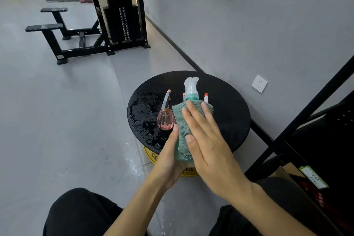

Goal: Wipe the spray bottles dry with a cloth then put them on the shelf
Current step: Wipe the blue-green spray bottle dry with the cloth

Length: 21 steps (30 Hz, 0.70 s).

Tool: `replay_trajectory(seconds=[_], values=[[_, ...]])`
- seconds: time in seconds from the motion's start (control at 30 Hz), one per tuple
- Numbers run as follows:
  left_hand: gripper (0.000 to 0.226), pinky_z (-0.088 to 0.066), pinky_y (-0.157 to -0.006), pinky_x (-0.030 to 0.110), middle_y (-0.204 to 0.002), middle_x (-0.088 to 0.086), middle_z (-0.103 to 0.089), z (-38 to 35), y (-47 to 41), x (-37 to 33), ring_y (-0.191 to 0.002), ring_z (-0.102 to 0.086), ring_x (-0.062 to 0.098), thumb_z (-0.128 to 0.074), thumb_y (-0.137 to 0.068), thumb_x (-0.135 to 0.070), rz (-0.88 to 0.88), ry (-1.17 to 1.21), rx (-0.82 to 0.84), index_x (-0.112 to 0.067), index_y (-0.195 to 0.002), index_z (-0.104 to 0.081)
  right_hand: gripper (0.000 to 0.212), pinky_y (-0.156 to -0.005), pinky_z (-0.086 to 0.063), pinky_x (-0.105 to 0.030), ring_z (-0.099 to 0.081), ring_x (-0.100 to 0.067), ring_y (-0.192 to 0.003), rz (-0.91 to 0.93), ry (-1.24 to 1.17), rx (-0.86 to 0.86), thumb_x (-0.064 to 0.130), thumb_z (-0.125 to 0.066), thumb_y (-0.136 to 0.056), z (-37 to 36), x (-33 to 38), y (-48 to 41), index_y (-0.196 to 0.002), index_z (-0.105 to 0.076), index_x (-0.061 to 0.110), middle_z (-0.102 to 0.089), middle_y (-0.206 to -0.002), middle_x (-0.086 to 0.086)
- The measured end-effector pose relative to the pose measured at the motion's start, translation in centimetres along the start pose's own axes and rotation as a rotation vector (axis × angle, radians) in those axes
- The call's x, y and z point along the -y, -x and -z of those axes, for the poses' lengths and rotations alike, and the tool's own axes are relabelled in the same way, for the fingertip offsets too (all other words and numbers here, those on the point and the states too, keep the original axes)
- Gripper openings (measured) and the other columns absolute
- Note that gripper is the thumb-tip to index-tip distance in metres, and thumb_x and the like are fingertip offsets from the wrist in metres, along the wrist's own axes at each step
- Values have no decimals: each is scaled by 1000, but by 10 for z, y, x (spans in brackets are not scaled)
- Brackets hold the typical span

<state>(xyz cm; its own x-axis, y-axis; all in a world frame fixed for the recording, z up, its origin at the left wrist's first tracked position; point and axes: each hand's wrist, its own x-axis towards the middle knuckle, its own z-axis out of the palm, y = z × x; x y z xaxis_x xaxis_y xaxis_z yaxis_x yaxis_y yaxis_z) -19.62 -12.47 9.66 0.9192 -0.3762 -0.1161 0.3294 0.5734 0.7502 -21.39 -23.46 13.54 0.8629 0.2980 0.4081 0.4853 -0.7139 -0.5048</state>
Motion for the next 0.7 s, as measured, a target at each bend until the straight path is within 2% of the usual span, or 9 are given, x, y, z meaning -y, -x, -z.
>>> replay_trajectory(seconds=[0.13, 0.23, 0.37, 0.47, 0.5, 0.6, 0.7], values=[[46, -58, -64, 39, -104, 6, -73, -5, -1, 4, -90, -71, 19, -38, -89, -53, 28, 25, 20, -29, -105, -74, 51, -119, -5, -28, 9, 3, -145, -70, -56, 9, 32, -24, -102, 10, -9, -22, -152, -19, 25, -6, -159, 20], [45, -58, -69, 42, -109, 6, -71, -6, -4, 6, -95, -70, 21, -41, -90, -57, 18, 23, 31, -30, -109, -72, 55, -119, -7, -30, 8, 6, -143, -130, -97, 20, 39, -20, -98, 16, -13, -36, -152, -17, 28, -5, -158, 21], [48, -58, -68, 37, -114, 8, -70, -2, -5, 0, -99, -69, 20, -40, -90, -54, 18, 88, -13, -26, -113, -71, 52, -117, 1, -18, 11, 3, -144, -53, -64, 17, 30, -25, -102, 8, 1, -16, -152, -15, 25, -1, -158, 23], [54, -56, -84, 33, -127, 11, -64, 5, -6, -2, -115, -63, 22, -48, -85, -57, -10, 107, -72, -22, -123, -65, 51, -119, -1, -24, 10, -5, -146, 16, 14, 29, 28, -24, -102, 0, 7, 4, -152, -15, 24, -2, -159, 19], [54, -56, -85, 34, -128, 11, -64, 7, -6, -2, -116, -62, 23, -50, -85, -57, -1, 120, -70, -22, -124, -65, 51, -120, -3, -26, 9, -5, -147, 27, 13, 34, 29, -23, -101, 0, 7, 5, -152, -15, 24, -4, -159, 18], [48, -59, -71, 37, -112, 8, -70, 6, -4, -1, -99, -69, 20, -43, -89, -55, 36, 123, -3, -24, -109, -73, 48, -118, 0, -19, 8, 0, -146, 16, -84, 55, 27, -26, -103, 6, 2, -9, -151, -22, 23, -9, -158, 19], [48, -59, -70, 41, -107, 6, -72, 3, -4, 3, -94, -70, 21, -44, -85, -56, 43, 82, 56, -26, -110, -73, 50, -112, 2, -8, 5, 7, -144, -75, -202, 26, 30, -27, -101, 15, -8, -31, -150, -26, 23, -12, -157, 21]])
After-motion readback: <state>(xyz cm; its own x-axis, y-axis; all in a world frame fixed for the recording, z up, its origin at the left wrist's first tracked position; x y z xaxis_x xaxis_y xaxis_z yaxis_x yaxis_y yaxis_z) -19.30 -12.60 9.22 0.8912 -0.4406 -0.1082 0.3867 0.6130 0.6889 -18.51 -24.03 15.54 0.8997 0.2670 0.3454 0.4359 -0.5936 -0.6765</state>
